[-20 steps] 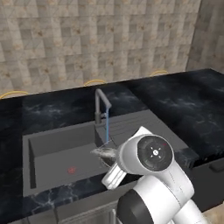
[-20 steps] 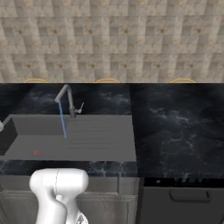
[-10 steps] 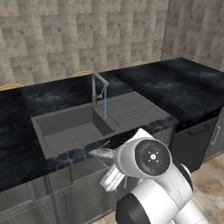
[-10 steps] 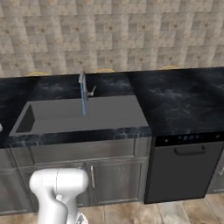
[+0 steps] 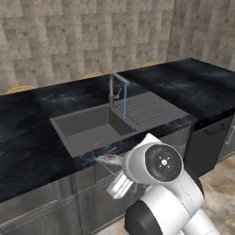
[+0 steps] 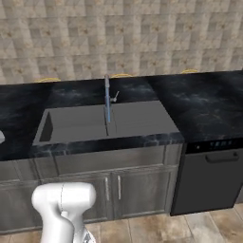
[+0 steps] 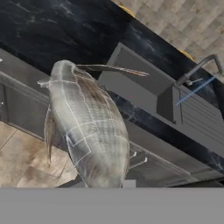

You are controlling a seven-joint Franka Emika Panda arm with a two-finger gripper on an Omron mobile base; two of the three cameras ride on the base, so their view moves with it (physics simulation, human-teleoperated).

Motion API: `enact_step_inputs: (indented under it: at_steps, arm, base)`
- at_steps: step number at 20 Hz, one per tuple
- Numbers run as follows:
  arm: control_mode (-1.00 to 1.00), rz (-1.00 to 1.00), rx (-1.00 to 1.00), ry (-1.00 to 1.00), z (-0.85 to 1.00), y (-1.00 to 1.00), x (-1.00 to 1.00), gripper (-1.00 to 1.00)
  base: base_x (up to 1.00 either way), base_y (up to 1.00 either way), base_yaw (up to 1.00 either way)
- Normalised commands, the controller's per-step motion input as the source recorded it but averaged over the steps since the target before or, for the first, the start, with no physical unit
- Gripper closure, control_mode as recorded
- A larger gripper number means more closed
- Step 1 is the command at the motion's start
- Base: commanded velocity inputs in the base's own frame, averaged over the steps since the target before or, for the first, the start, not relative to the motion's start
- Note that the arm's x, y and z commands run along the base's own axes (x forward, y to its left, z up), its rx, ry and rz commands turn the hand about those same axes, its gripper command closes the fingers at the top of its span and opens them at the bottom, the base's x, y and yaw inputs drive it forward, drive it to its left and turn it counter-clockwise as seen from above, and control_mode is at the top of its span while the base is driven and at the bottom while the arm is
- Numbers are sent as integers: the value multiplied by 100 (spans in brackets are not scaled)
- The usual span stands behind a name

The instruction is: Take the fish out of the fridge, briefly rinse it in the sink, and place it on the tray next to the sink.

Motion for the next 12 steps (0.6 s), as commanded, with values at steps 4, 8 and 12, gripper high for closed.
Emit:
enact_step_inputs:
  at_steps: [4, 8, 12]
  arm:
    - [100, 0, 0, 0, 0, 0, 0, 100]
    - [100, 0, 0, 0, 0, 0, 0, 100]
    - [100, 0, 0, 0, 0, 0, 0, 100]
  base:
    - [-1, 79, -6]
    - [0, 40, 0]
    - [0, 18, 0]
